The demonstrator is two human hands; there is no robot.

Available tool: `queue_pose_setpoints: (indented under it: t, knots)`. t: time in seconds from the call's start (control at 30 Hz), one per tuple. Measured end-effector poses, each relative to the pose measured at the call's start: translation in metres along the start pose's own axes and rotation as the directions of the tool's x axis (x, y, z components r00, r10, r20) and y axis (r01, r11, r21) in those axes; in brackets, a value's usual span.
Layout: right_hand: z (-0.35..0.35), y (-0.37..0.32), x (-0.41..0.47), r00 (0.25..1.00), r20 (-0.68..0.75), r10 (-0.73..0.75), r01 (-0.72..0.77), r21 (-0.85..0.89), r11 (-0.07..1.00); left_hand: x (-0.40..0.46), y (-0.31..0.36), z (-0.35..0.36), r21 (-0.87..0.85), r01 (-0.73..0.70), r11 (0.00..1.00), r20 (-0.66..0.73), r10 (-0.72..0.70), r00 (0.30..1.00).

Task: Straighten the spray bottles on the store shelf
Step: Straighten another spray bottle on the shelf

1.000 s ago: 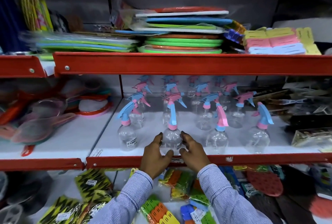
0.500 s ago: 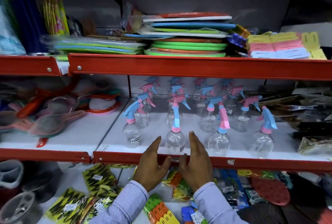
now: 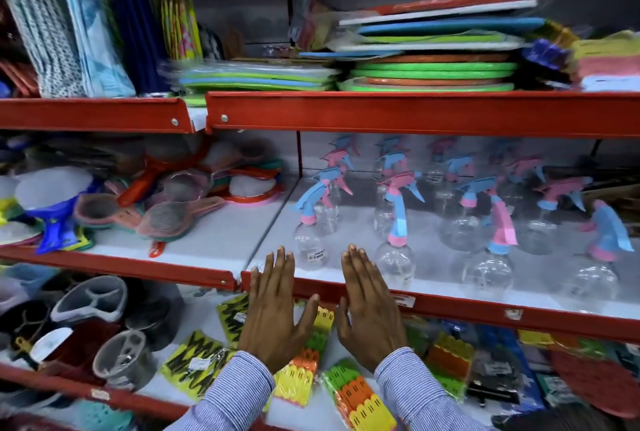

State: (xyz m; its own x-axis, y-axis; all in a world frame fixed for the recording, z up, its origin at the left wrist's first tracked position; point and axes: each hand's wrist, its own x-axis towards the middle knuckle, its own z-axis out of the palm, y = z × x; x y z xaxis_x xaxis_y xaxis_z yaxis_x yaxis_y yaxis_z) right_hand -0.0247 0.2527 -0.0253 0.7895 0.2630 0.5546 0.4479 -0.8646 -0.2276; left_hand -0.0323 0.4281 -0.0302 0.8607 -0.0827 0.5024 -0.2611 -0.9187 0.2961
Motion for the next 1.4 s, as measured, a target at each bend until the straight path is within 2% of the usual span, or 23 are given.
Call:
queue_pose_setpoints:
  t: [0.1,0.17,0.33,0.47,0.77,1.03,1.17,1.27,1.4]
  knots:
    - [0.016,-0.009,0.017,0.997,0.049,0.051,-0.055,0.078,0.995,0.012,-0.017,0.002,-0.06,-0.014,0.998,0.053,0.017,0.998]
    - [0.025,-0.011,0.029,0.987,0.088,0.131,-0.145,0.184,0.972,0.023,-0.025,0.003,-0.154,-0.009,0.988,0.099,0.024,0.995]
    - [0.037,-0.013,0.066,0.918,0.166,0.361,-0.397,0.349,0.849,0.057,-0.04,0.003,-0.396,0.07,0.916,0.223,0.022,0.975]
    - [0.042,-0.012,0.086,0.859,0.236,0.454,-0.511,0.442,0.737,0.076,-0.039,-0.002,-0.542,0.122,0.832,0.239,0.014,0.971]
    - [0.035,-0.016,0.087,0.865,0.273,0.421,-0.501,0.427,0.753,0.079,-0.039,-0.005,-0.627,0.147,0.765,0.246,0.016,0.969]
    - [0.031,-0.016,0.067,0.878,0.272,0.394,-0.477,0.425,0.769,0.062,-0.028,-0.018,-0.672,0.033,0.74,0.149,0.091,0.985]
    - [0.03,-0.017,0.066,0.874,0.27,0.403,-0.484,0.435,0.759,0.06,-0.026,-0.023,-0.65,0.076,0.756,0.155,0.034,0.987]
    - [0.027,-0.016,0.075,0.862,0.293,0.414,-0.507,0.469,0.723,0.055,-0.027,-0.02,-0.62,0.082,0.78,0.094,-0.03,0.995]
    - [0.026,-0.018,0.077,0.863,0.302,0.405,-0.505,0.481,0.717,0.053,-0.024,-0.02,-0.62,0.062,0.782,0.076,-0.019,0.997]
